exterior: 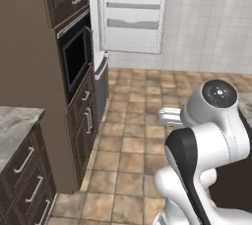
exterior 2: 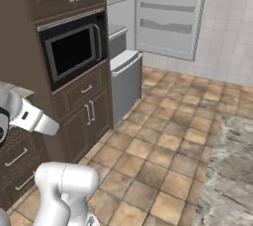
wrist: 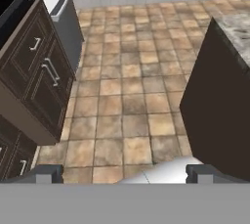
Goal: Pick the peach and apple from the fridge and place them inside the tupperware on the counter.
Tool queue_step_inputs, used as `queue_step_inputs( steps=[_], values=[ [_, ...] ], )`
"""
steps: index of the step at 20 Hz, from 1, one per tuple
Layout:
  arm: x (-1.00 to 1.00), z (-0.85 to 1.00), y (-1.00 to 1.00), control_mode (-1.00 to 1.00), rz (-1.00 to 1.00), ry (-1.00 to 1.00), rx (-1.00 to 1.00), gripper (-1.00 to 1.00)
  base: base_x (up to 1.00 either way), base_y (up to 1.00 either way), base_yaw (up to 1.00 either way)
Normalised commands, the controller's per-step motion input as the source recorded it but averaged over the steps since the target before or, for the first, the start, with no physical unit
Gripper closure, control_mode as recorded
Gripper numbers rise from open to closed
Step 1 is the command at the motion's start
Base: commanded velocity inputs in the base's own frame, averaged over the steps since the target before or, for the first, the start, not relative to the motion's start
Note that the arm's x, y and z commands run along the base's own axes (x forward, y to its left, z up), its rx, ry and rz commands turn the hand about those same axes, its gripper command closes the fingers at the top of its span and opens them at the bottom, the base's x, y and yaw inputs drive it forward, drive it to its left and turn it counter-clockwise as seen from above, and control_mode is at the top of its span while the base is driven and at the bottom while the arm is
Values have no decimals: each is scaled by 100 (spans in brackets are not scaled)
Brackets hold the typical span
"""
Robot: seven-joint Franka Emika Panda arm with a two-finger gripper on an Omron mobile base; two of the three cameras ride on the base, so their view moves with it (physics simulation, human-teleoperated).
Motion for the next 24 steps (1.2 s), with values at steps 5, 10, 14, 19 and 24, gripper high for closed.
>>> queue_step_inputs(
  steps=[5, 10, 14, 19, 24],
  values=[
    [0, 0, 0, 100, 0, 0, 0, -100, 100, -40, 13],
    [0, 0, 0, 100, 0, 0, 0, -100, 100, -43, 17],
    [0, 0, 0, 100, 0, 0, 0, -100, 100, -42, 19],
    [0, 0, 0, 100, 0, 0, 0, -100, 100, -42, 22],
    [0, 0, 0, 100, 0, 0, 0, -100, 100, -40, 21]
  ],
)
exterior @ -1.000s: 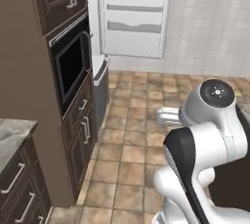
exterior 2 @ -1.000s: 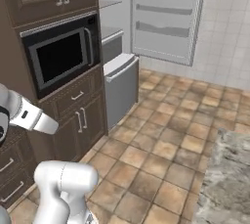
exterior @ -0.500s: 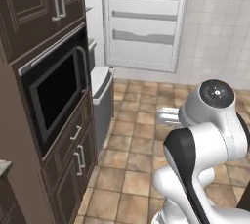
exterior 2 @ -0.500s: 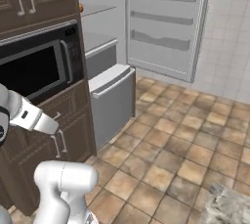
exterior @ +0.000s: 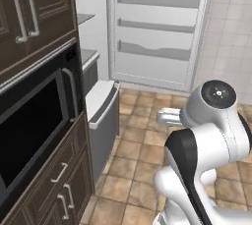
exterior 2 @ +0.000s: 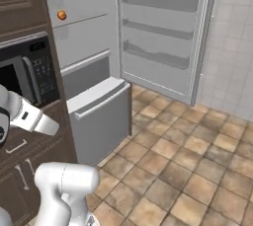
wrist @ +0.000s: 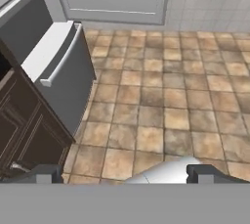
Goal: Pick the peach and apple from the fridge and place them inside the tupperware on the counter.
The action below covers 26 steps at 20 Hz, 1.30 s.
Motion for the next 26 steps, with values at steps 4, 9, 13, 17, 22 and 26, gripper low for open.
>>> queue_step_inputs(
  steps=[4, 9, 13, 17, 22, 26],
  values=[
    [0, 0, 0, 100, 0, 0, 0, -100, 100, -40, 22],
    [0, 0, 0, 100, 0, 0, 0, -100, 100, -31, 34],
    [0, 0, 0, 100, 0, 0, 0, -100, 100, -18, 54],
    [0, 0, 0, 100, 0, 0, 0, -100, 100, -16, 66],
    [0, 0, 0, 100, 0, 0, 0, -100, 99, -20, 64],
    [0, 0, 0, 100, 0, 0, 0, -100, 80, -32, 59]
  ],
)
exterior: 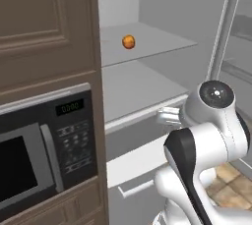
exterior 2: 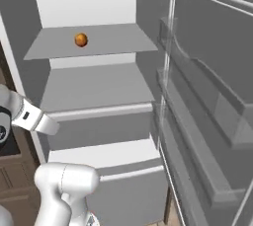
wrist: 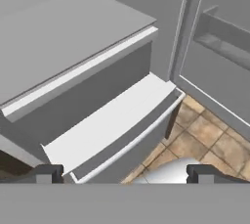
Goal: Pick the peach and apple from the fridge and place them inside the tupperware on the counter.
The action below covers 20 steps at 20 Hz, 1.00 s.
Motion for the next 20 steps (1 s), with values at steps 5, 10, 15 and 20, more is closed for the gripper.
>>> queue_step_inputs(
  steps=[5, 10, 15, 20],
  values=[
    [0, 0, 0, 100, 0, 0, 0, -100, 39, -29, 62],
    [0, 0, 0, 100, 0, 0, 0, -100, 34, -38, 68],
    [0, 0, 0, 100, 0, 0, 0, -100, 55, -43, 55],
    [0, 0, 0, 100, 0, 0, 0, -100, 65, -47, 21]
  ],
)
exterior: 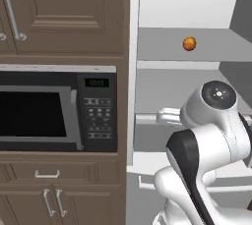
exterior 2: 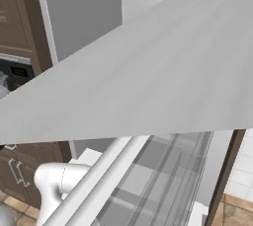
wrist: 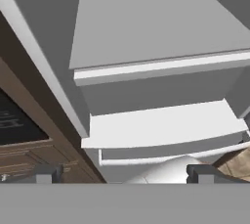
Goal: Pick the peach and apple from the fridge and place them inside the tupperware on the counter.
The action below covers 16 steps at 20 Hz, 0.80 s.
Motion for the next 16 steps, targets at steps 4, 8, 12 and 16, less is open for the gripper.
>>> queue_step_inputs(
  steps=[4, 8, 12, 16],
  values=[
    [55, 12, -32, -100, 7, 0, 12, -100, 18, -11, 3],
    [57, 41, -40, -100, 2, 0, 2, -100, 0, 0, 0],
    [37, 69, -33, -100, 0, 0, -1, -100, 0, 0, 0],
    [39, 69, -39, -100, 0, 0, -6, -100, 0, 0, 0]
  ],
)
